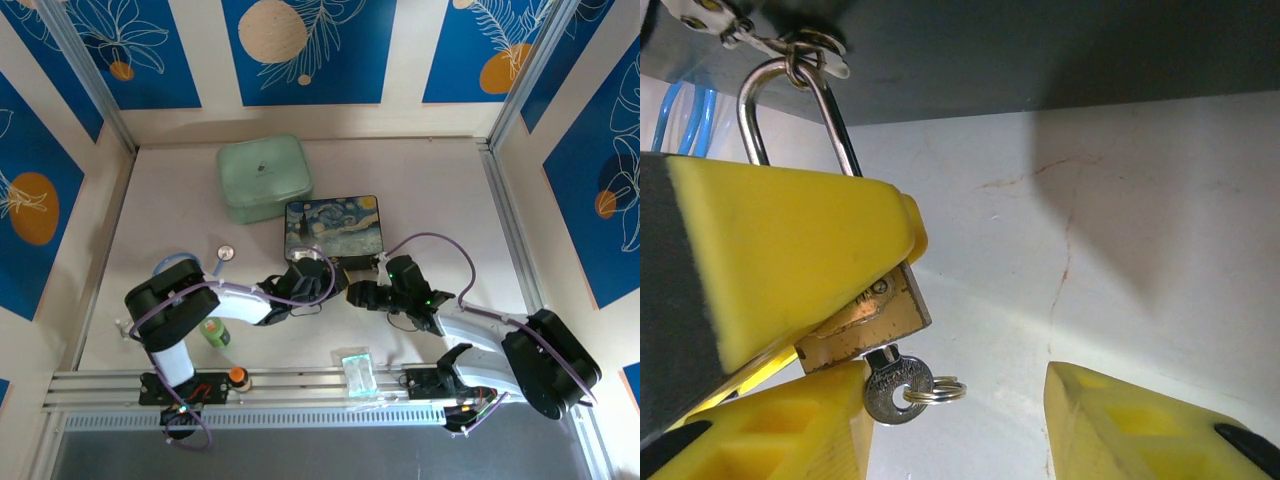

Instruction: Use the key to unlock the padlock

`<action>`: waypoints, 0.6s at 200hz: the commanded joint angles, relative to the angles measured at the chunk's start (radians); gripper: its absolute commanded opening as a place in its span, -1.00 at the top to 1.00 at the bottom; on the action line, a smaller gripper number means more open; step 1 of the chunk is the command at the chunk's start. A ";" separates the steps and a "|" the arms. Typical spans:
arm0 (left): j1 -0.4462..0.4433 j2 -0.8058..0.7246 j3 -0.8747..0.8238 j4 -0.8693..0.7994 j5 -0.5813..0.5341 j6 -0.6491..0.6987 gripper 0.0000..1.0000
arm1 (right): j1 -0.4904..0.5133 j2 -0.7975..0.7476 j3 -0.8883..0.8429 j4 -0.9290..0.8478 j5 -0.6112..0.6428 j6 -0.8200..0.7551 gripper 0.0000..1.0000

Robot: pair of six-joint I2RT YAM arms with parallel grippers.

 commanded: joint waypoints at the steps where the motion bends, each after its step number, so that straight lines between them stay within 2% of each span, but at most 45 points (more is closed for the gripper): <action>1: -0.007 0.009 -0.010 -0.070 0.051 -0.031 1.00 | -0.021 0.003 -0.023 -0.062 0.154 0.022 0.07; 56: -0.007 0.027 0.002 -0.075 0.054 -0.032 1.00 | -0.011 -0.061 -0.034 -0.091 0.164 0.036 0.04; 120: -0.006 0.017 -0.001 -0.081 0.049 -0.029 1.00 | -0.006 -0.031 -0.041 -0.082 0.176 0.029 0.04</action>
